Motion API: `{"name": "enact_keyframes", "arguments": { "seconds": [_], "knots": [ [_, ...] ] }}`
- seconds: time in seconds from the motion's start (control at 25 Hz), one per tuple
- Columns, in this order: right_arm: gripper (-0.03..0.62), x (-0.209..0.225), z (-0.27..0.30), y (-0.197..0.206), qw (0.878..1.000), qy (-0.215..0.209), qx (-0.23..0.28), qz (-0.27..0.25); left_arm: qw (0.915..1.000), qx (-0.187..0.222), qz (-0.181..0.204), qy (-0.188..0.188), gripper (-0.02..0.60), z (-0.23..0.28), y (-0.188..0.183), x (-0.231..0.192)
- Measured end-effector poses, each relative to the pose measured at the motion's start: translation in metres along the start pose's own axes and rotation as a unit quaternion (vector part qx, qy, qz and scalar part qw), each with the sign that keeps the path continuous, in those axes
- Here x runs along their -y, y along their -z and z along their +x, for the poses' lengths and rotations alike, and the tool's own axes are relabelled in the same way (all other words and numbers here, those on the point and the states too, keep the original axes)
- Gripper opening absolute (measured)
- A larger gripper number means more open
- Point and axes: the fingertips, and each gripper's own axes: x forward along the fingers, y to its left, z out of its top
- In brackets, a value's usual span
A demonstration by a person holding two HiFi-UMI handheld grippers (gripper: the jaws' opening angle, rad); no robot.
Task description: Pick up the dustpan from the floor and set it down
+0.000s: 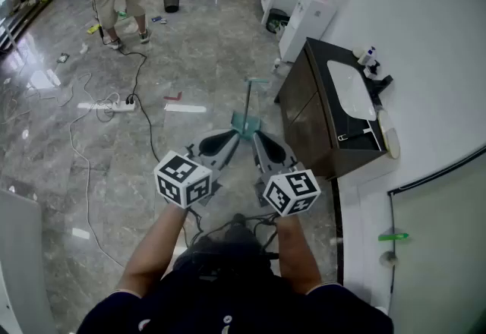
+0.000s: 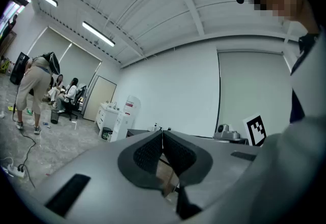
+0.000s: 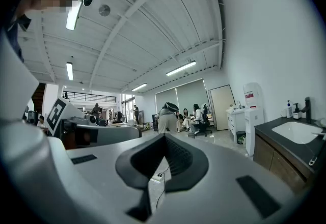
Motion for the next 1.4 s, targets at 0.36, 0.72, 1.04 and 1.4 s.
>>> {"name": "enact_keyframes", "arguments": {
  "seconds": [0.36,0.72,1.04,1.4],
  "knots": [
    [0.006,-0.002,0.003,0.0,1.0,0.0,-0.004,0.003,1.0,0.004,-0.006,0.007,0.014,-0.002,-0.001,-0.002],
    [0.006,0.014,0.015,0.016,0.999,0.015,-0.028,-0.001,0.9995,-0.001,-0.027,0.014,0.014,0.011,0.014,-0.022],
    [0.006,0.076,0.044,0.017,1.0,0.019,-0.023,0.0,0.9997,-0.014,-0.02,0.003,0.014,0.064,0.023,-0.057],
    [0.006,0.176,0.101,0.021,0.999,-0.011,-0.031,0.006,0.9988,-0.043,-0.007,-0.021,0.014,0.169,0.039,-0.104]
  ]
}}
